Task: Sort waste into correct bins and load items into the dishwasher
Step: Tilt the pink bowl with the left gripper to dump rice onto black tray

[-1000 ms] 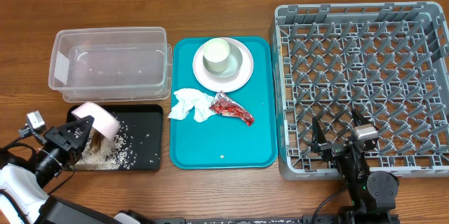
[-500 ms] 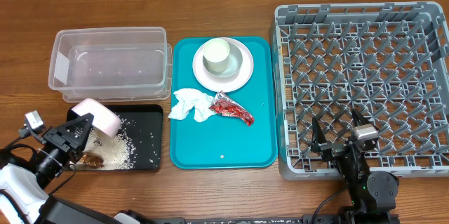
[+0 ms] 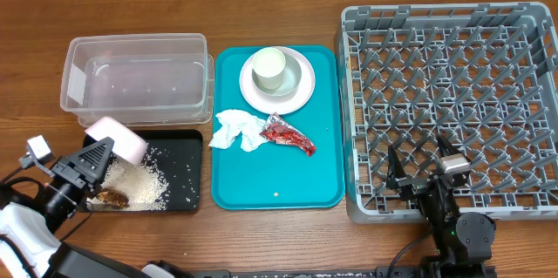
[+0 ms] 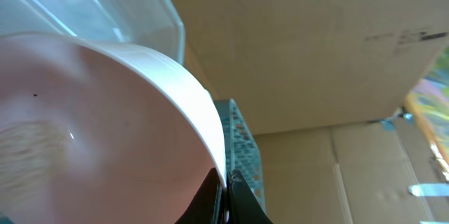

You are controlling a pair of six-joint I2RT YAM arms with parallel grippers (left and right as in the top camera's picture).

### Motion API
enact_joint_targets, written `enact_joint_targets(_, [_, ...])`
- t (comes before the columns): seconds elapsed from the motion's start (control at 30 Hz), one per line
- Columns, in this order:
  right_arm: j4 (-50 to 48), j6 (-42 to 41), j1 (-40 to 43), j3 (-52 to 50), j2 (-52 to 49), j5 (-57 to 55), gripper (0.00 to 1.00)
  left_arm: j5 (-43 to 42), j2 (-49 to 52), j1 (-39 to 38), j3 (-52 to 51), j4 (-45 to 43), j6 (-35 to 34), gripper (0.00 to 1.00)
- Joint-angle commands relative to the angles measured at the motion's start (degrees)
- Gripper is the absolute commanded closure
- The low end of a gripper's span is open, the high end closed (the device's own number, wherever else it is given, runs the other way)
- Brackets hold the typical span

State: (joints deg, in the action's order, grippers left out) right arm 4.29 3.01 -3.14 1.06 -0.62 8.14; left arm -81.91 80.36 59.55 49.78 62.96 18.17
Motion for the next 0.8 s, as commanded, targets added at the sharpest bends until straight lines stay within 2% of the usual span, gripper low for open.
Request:
enact_joint_targets(0.0, [-0.3, -0.2, -0.4, -0.6, 0.5, -0.2, 0.00, -5.2, -1.3, -2.1, -0.3, -1.0, 2.4, 0.96])
enact_joint_targets(0.2, [-0.3, -0.2, -0.4, -0.6, 0.5, -0.2, 0.00, -3.4, -1.3, -7.3, -0.3, -5.5, 1.2, 0.96])
enact_joint_targets(0.27, [-0.3, -0.2, -0.4, -0.6, 0.5, -0.2, 0.00, -1.6, -1.3, -8.3, -0.3, -7.5, -1.6, 0.96])
enact_joint_targets(0.47, [-0.3, -0.2, -0.4, -0.6, 0.5, -0.2, 0.00, -4.7, -1.3, -8.5, -0.3, -8.0, -4.8, 0.96])
enact_joint_targets(0.63, [-0.3, -0.2, -0.4, -0.6, 0.5, -0.2, 0.00, 4.7, -1.3, -8.5, -0.3, -7.7, -10.6, 0.96])
enact_joint_targets(0.77, [-0.3, -0.2, -0.4, -0.6, 0.5, -0.2, 0.00, 5.5, -1.4, -8.8, -0.2, -6.2, -10.5, 0.96])
